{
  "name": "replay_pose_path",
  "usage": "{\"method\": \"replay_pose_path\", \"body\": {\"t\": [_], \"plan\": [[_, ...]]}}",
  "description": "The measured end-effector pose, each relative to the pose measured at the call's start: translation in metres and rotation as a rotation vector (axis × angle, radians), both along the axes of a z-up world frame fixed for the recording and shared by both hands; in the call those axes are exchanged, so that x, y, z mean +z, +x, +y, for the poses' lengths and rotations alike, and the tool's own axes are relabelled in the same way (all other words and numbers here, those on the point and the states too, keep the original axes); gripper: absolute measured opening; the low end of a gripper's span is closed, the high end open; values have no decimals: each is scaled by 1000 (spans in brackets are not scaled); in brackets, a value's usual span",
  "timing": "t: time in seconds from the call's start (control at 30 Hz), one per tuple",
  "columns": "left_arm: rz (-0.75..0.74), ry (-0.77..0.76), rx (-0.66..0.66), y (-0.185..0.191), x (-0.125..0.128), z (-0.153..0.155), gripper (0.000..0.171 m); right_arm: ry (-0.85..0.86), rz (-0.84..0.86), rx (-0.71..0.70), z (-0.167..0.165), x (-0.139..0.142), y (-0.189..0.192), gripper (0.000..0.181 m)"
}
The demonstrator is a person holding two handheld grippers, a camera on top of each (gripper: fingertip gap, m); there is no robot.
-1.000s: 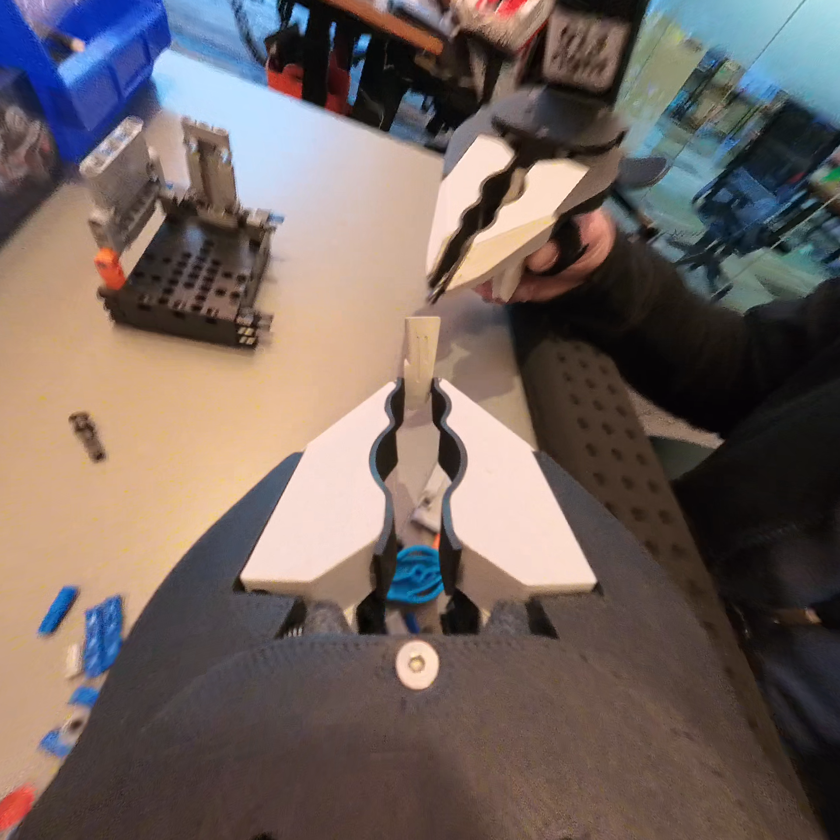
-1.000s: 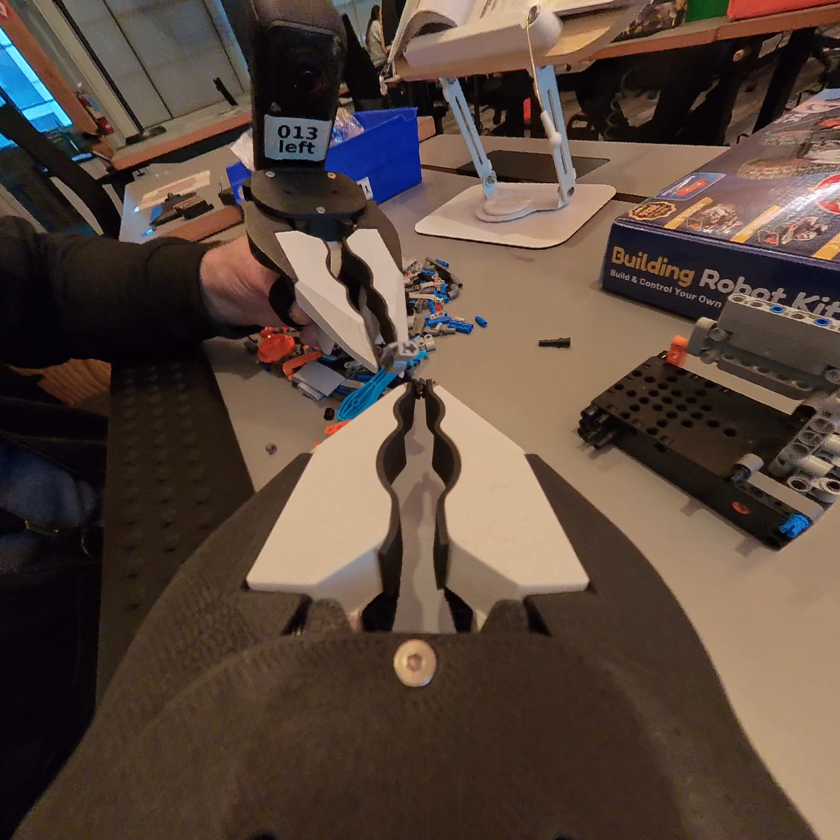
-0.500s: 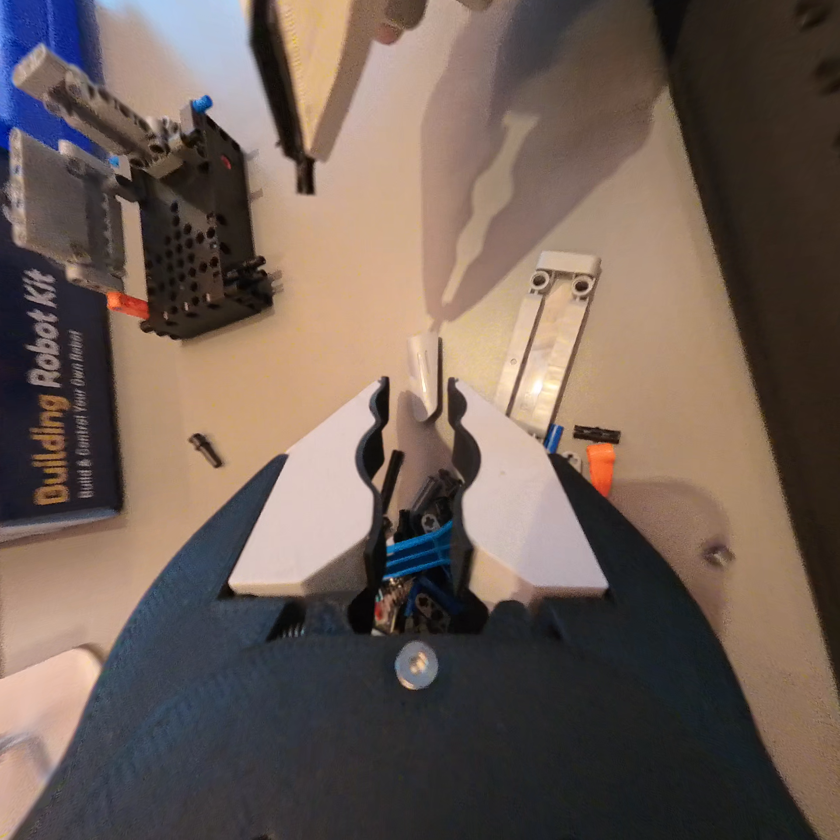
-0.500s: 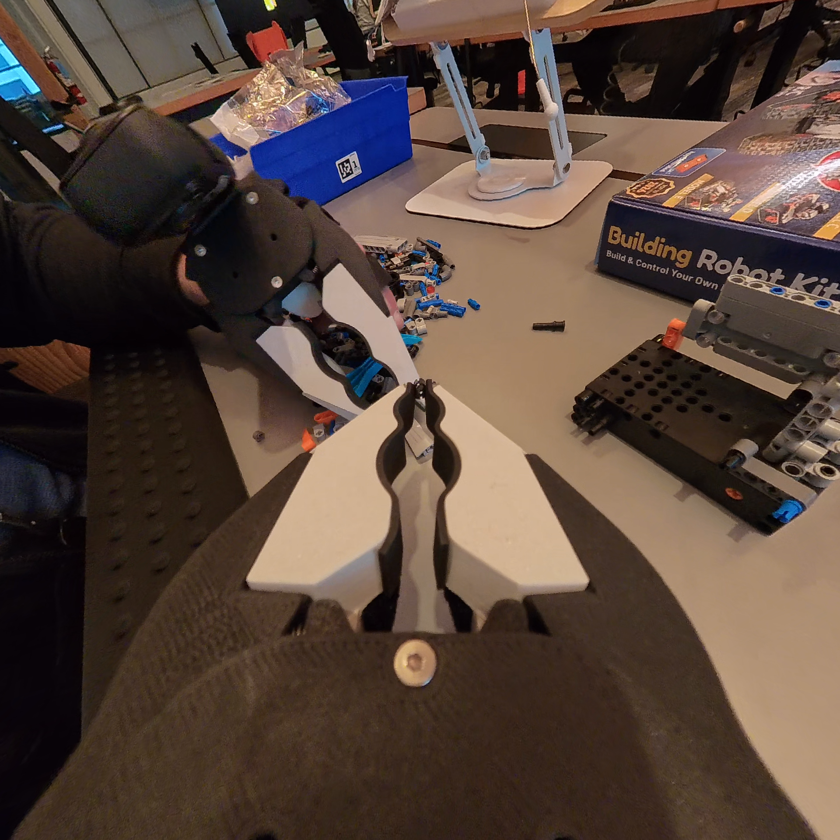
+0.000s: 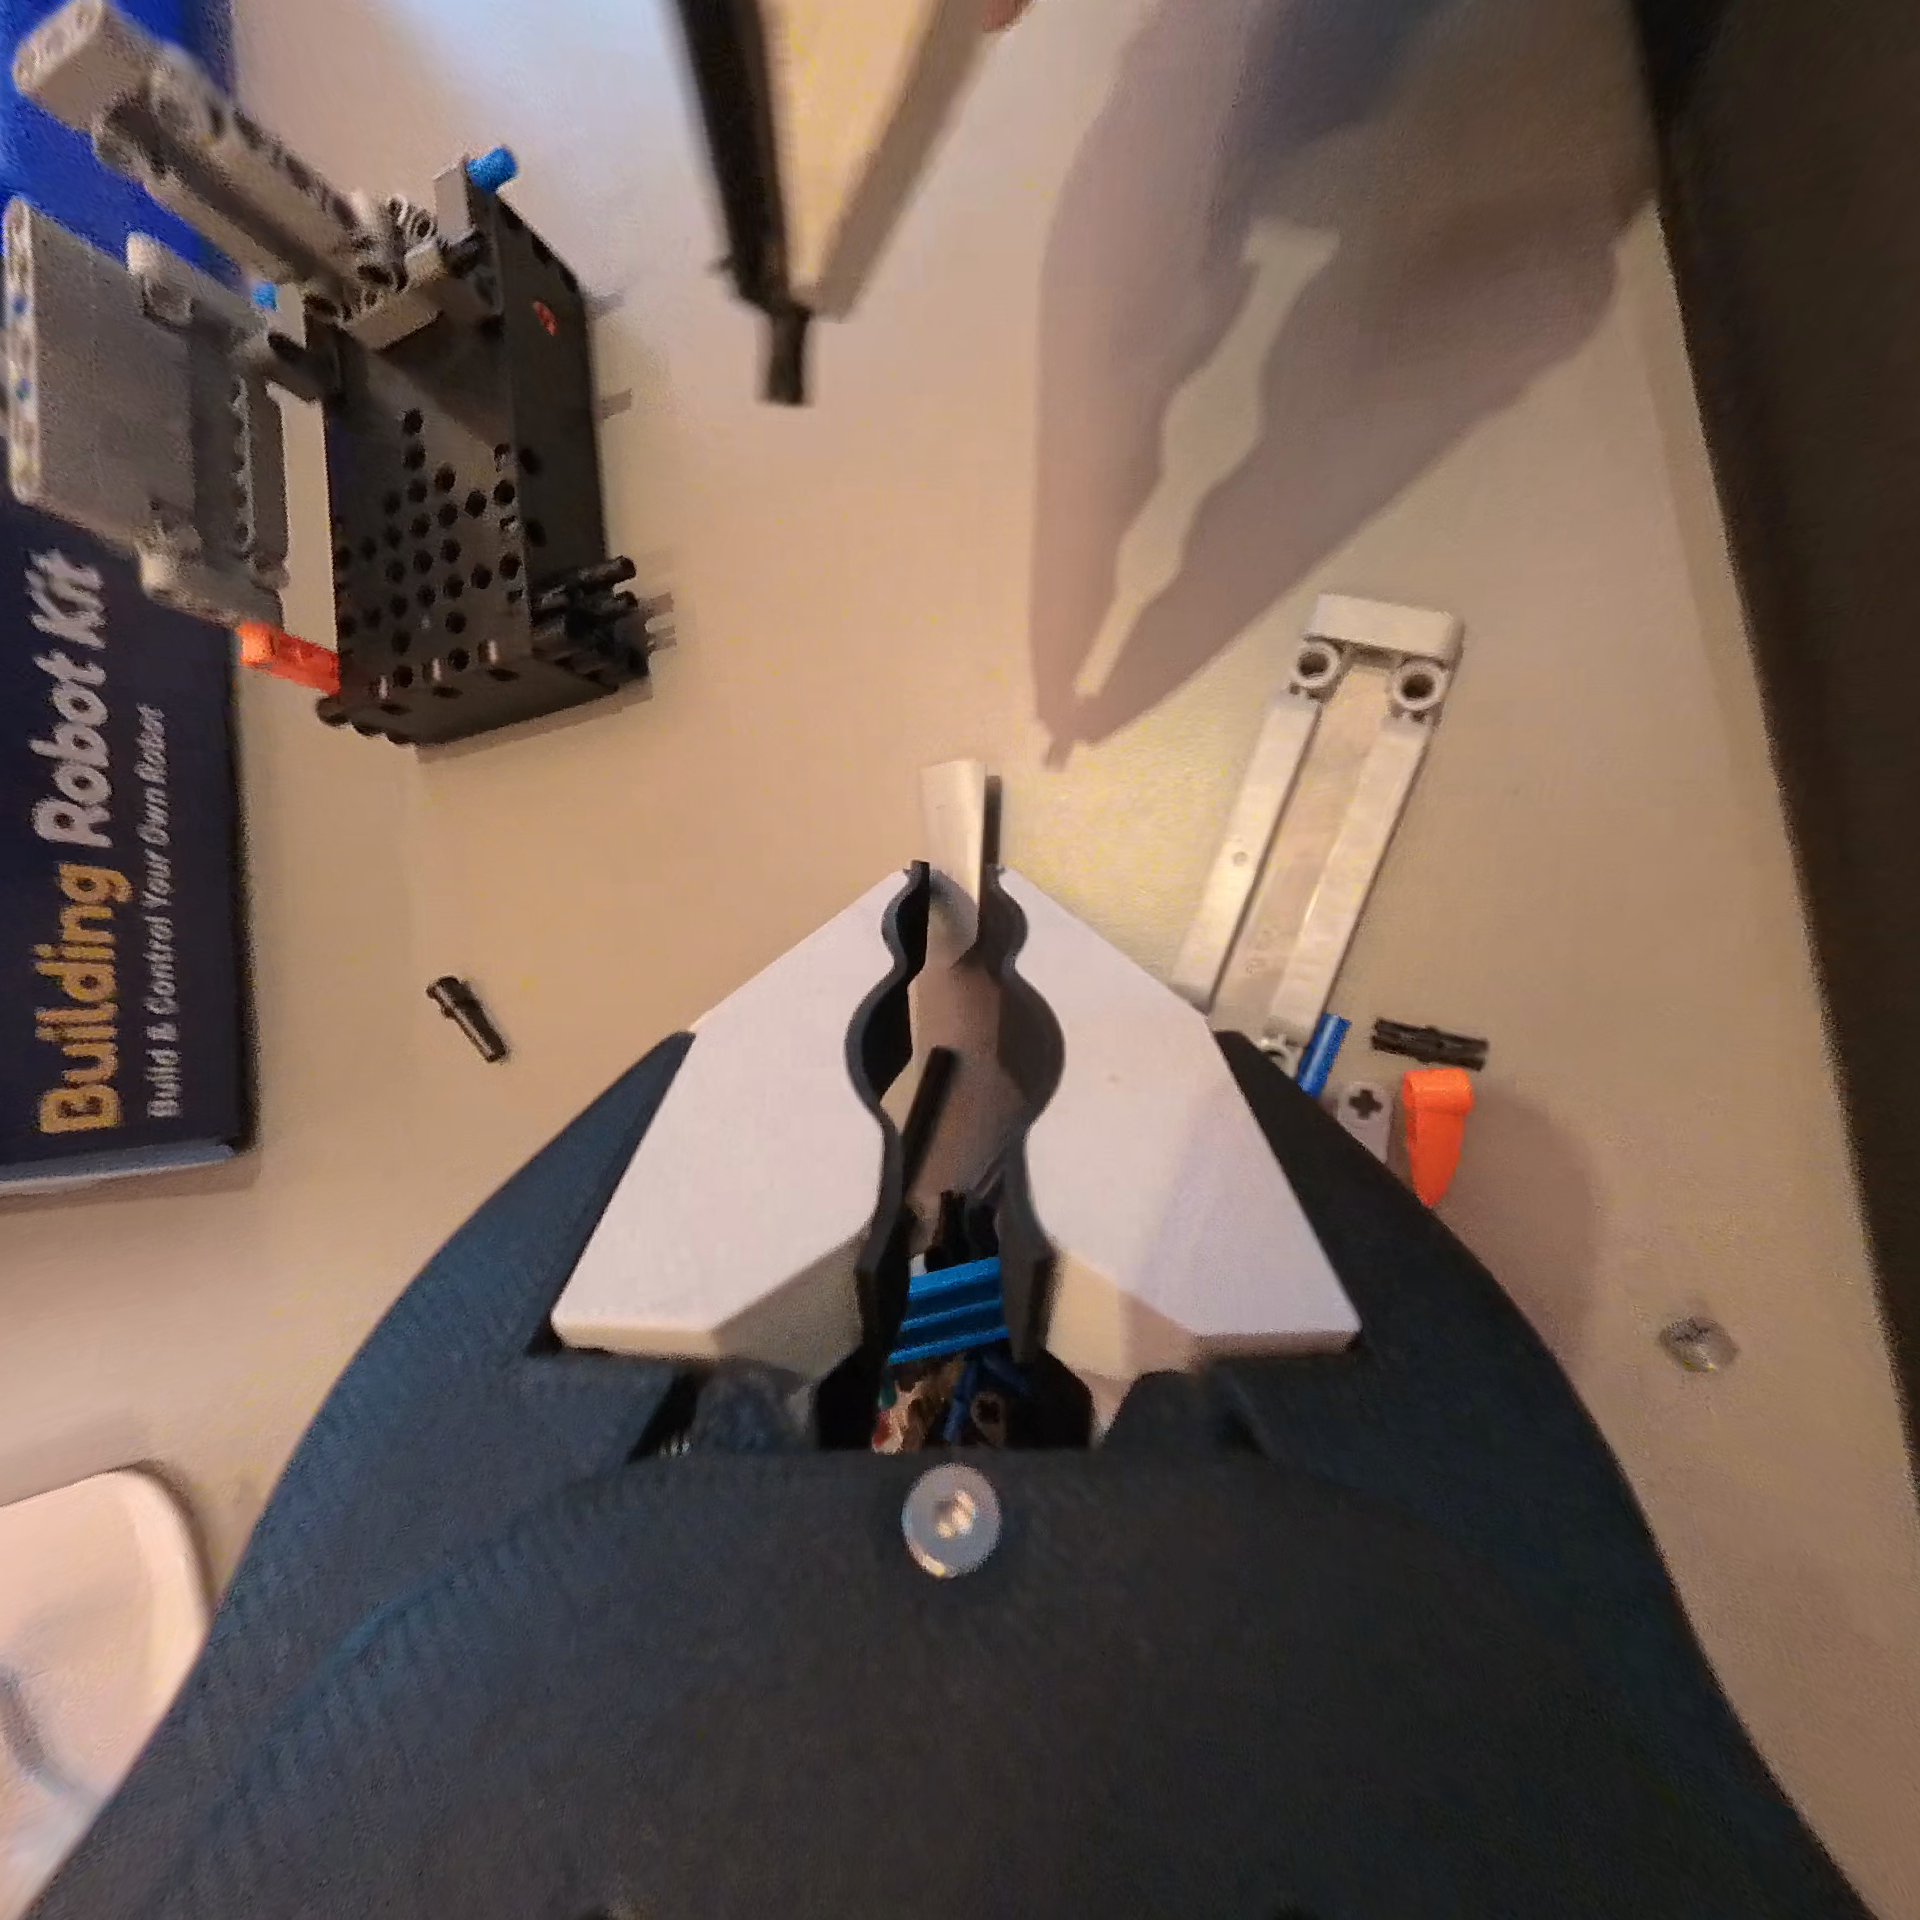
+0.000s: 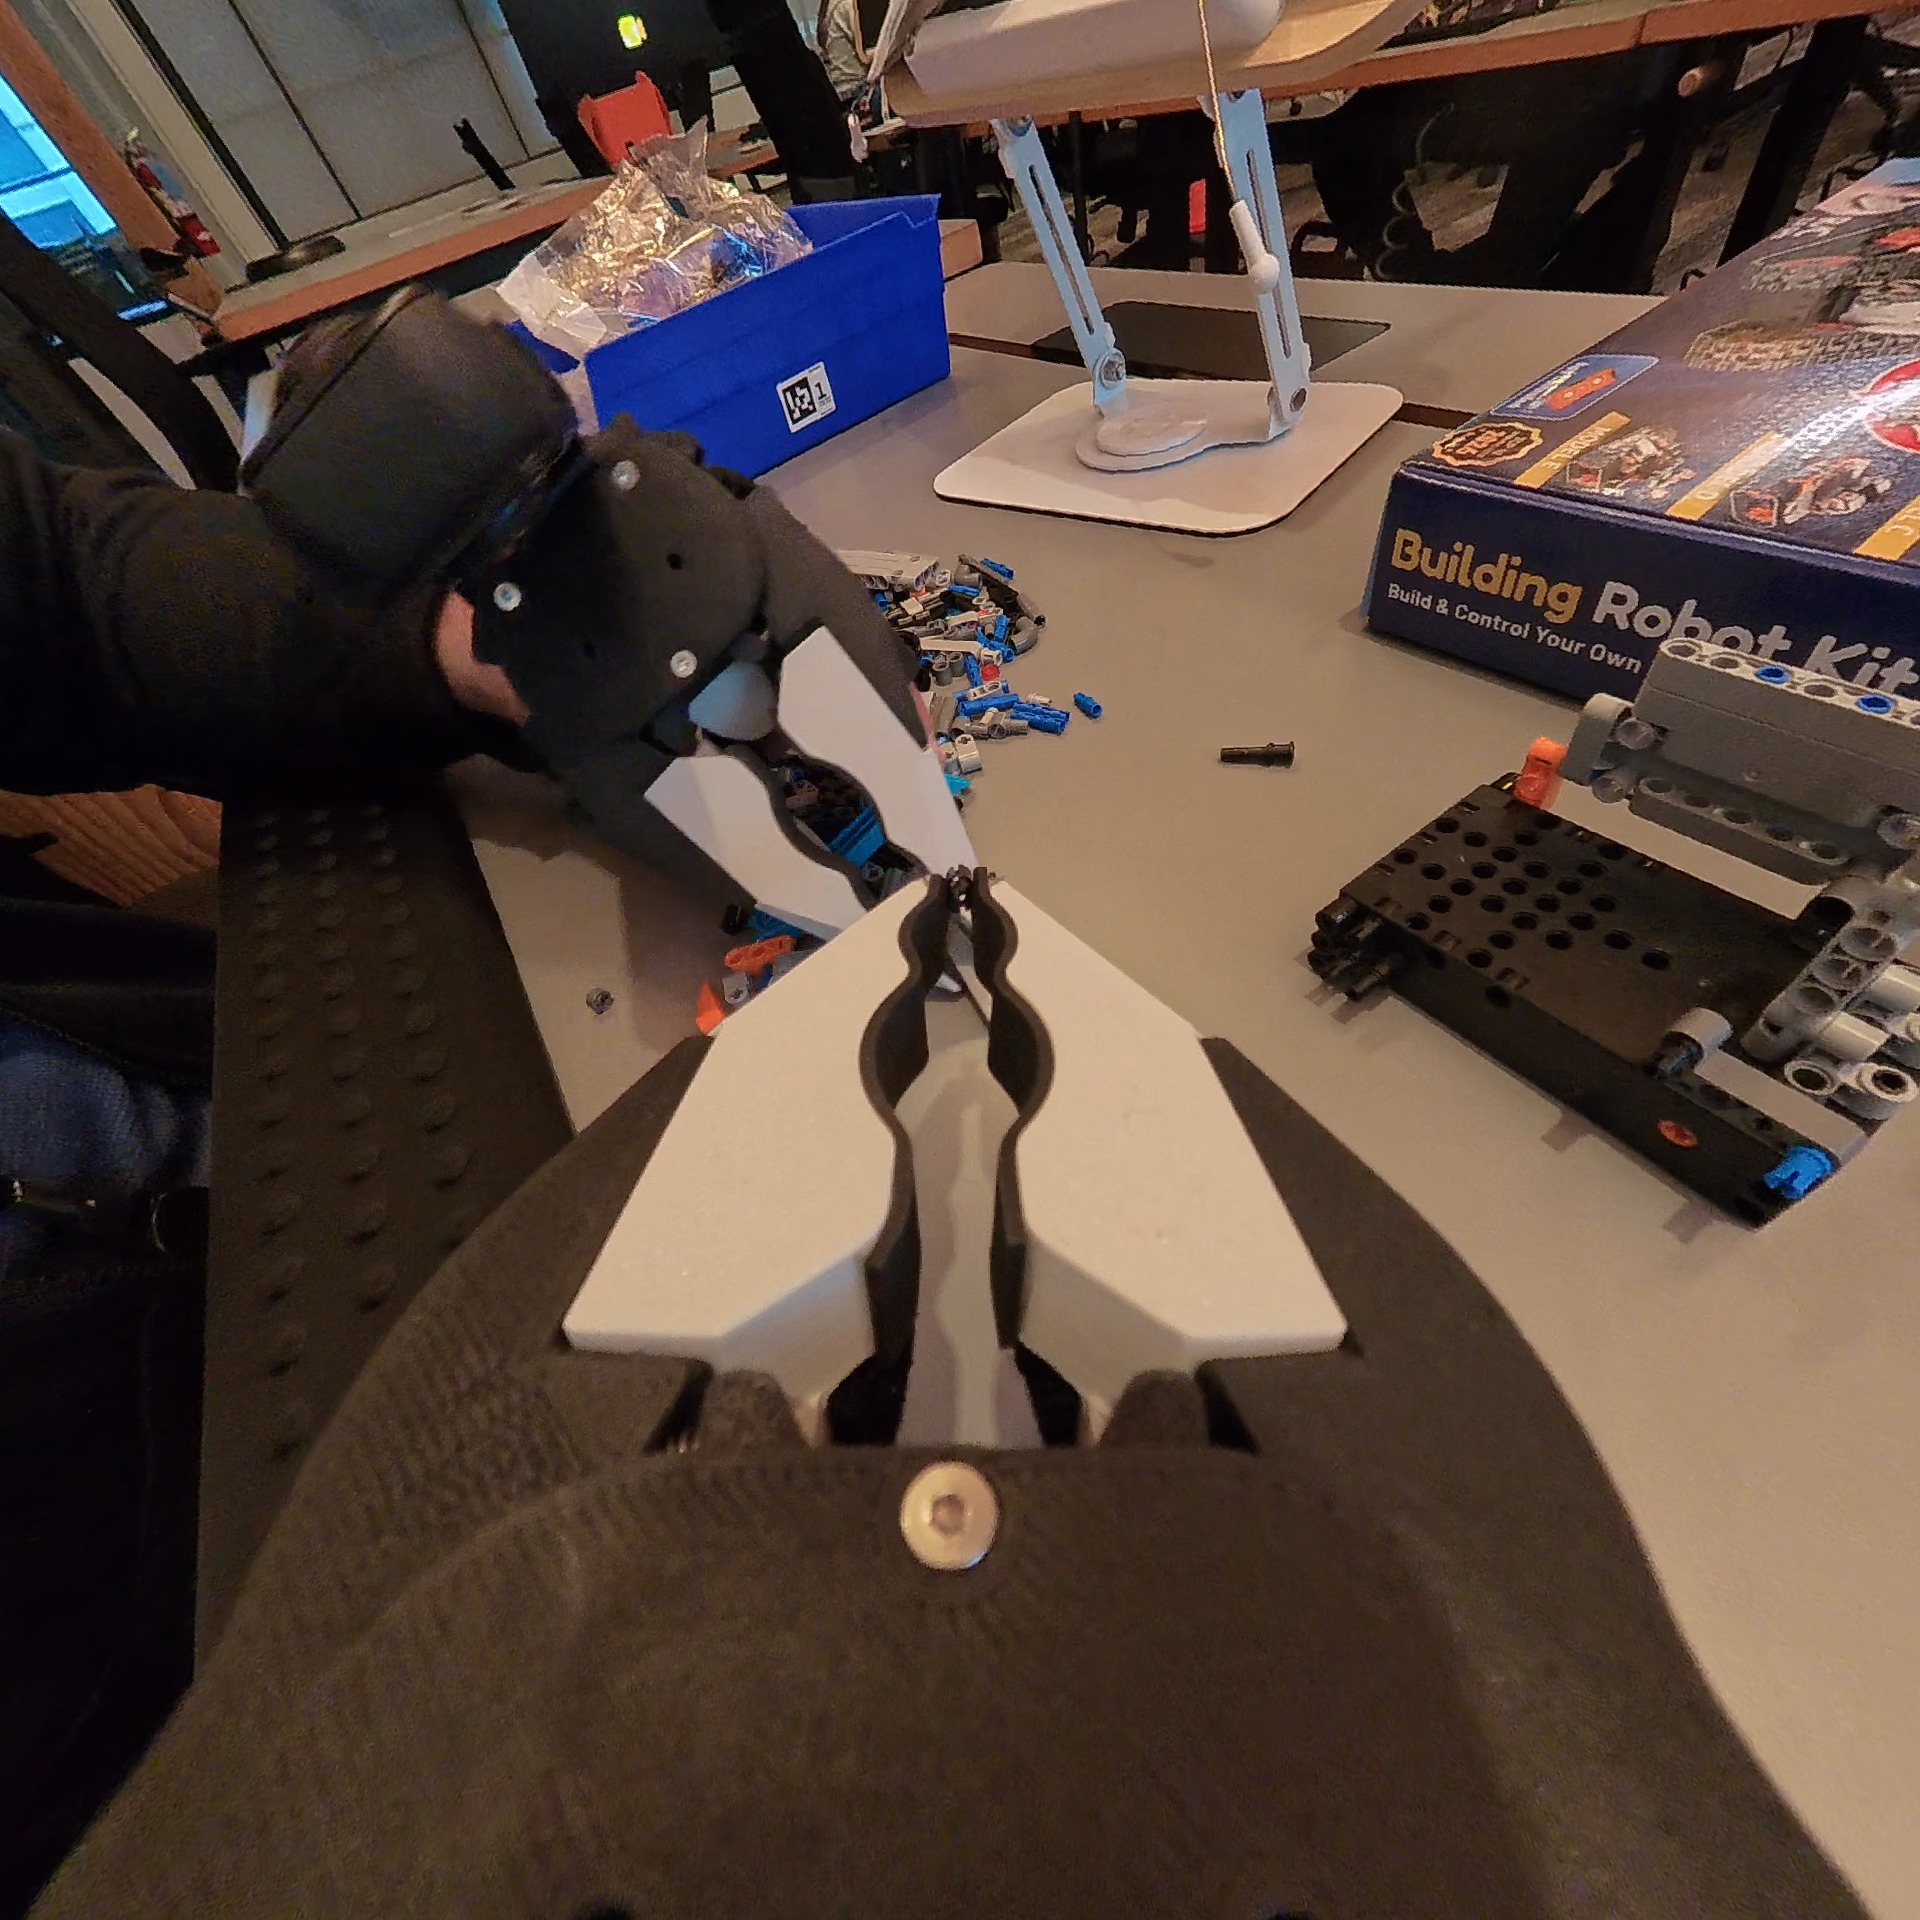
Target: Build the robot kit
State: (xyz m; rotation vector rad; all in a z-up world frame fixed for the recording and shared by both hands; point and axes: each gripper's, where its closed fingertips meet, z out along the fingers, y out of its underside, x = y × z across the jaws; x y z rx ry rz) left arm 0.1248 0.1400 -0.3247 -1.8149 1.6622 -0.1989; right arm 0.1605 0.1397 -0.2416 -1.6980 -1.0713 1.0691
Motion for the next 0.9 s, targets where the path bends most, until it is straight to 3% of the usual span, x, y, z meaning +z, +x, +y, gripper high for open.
{"method": "replay_pose_path", "body": {"t": [0.13,0.3,0.43,0.5,0.83,0.9], "plan": [[-106,-183,73,-1,3,9,0,-3,6,1,0,1,1,2],[-100,-221,76,-2,1,15,0,-5,7,4,0,1,1,2],[-59,-267,49,0,-6,8,18,-9,12,3,0,1,1,1],[-59,-241,36,0,-6,10,9,-9,13,3,0,1,2,1],[-66,-208,45,0,0,12,9,-11,19,7,0,2,2,1],[-50,-188,38,0,-2,13,16,-12,20,8,0,2,2,2]]}}
